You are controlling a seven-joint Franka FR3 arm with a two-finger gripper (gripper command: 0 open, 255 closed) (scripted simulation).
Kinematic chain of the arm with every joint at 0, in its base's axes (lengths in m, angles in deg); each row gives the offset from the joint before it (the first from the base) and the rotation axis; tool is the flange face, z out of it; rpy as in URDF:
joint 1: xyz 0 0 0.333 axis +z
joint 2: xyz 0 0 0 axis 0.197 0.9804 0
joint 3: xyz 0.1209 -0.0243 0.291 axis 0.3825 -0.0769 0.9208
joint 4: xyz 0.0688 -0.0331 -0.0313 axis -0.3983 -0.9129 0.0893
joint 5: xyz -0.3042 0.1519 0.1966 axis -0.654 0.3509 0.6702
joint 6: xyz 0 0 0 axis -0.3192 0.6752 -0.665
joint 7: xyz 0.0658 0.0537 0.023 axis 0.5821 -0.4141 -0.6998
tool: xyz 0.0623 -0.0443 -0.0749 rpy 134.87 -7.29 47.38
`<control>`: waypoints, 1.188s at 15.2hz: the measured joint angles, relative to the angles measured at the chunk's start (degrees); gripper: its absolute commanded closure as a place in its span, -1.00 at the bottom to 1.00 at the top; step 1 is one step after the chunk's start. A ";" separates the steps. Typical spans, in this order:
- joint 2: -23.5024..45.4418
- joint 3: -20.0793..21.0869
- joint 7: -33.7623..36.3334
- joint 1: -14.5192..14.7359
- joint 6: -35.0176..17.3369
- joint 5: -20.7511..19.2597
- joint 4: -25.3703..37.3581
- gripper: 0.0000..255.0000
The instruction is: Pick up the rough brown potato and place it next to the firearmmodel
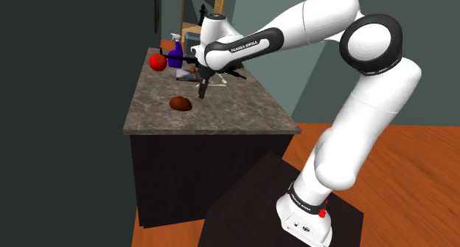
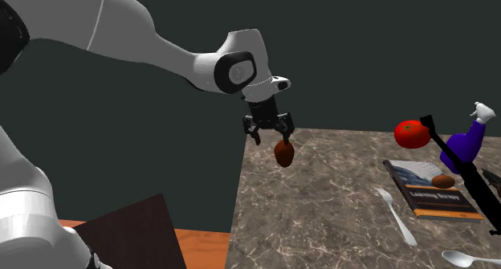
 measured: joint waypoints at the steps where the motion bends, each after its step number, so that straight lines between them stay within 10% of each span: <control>1: 2.55 0.23 -0.87 0.24 -1.05 -0.56 1.57 -1.00; 18: 20.07 1.15 -6.32 1.08 -9.61 -5.64 10.85 -1.00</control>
